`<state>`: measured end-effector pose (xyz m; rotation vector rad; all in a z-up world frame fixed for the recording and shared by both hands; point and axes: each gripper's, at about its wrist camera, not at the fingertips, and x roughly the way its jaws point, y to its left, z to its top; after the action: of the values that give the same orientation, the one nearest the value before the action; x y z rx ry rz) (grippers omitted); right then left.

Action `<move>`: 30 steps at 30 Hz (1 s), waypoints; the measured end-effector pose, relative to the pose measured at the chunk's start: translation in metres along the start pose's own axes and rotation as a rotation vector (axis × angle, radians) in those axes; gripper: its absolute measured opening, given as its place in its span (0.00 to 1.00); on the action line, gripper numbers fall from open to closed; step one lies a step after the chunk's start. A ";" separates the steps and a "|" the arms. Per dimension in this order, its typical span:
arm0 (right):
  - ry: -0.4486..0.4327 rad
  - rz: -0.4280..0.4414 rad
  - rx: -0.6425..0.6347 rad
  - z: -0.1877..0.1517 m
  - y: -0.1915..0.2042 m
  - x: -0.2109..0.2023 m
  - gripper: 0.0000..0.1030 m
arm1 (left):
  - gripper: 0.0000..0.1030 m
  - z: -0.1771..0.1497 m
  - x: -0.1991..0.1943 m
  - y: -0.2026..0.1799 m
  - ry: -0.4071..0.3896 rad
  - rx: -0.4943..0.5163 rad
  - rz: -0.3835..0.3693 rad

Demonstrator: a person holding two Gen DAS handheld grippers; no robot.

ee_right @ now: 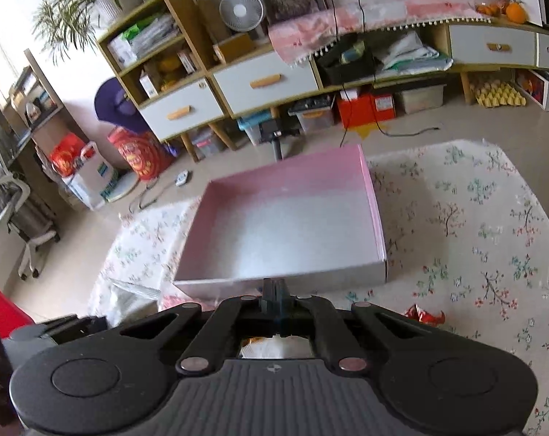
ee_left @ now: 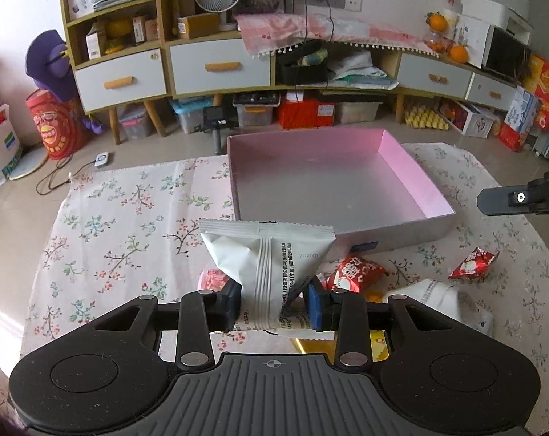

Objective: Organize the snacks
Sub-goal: 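Carry the white pastries into the pink box and open both grippers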

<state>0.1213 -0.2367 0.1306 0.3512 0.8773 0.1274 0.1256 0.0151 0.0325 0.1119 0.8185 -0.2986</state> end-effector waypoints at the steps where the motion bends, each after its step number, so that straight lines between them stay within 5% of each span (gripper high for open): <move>1: -0.002 0.000 0.001 0.001 -0.001 0.000 0.00 | 0.32 -0.002 0.000 -0.001 0.004 0.003 -0.002; 5: 0.120 0.010 0.025 -0.005 -0.009 0.019 0.01 | 0.32 -0.010 0.008 -0.006 0.048 0.026 -0.010; 7: 0.212 -0.006 -0.002 -0.013 -0.012 0.036 0.43 | 0.32 -0.014 0.012 -0.008 0.072 0.037 -0.014; 8: 0.235 -0.015 -0.017 -0.016 -0.012 0.042 0.44 | 0.33 -0.016 0.013 -0.009 0.080 0.041 -0.014; 21: 0.289 -0.048 -0.263 -0.031 -0.015 0.081 0.42 | 0.33 -0.026 0.024 -0.008 0.117 0.067 -0.008; 30: 0.297 -0.038 -0.333 -0.040 -0.009 0.102 0.30 | 0.33 -0.026 0.034 -0.006 0.131 0.065 0.005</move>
<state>0.1548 -0.2090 0.0292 0.0019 1.1347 0.2917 0.1275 0.0069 -0.0101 0.1956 0.9383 -0.3159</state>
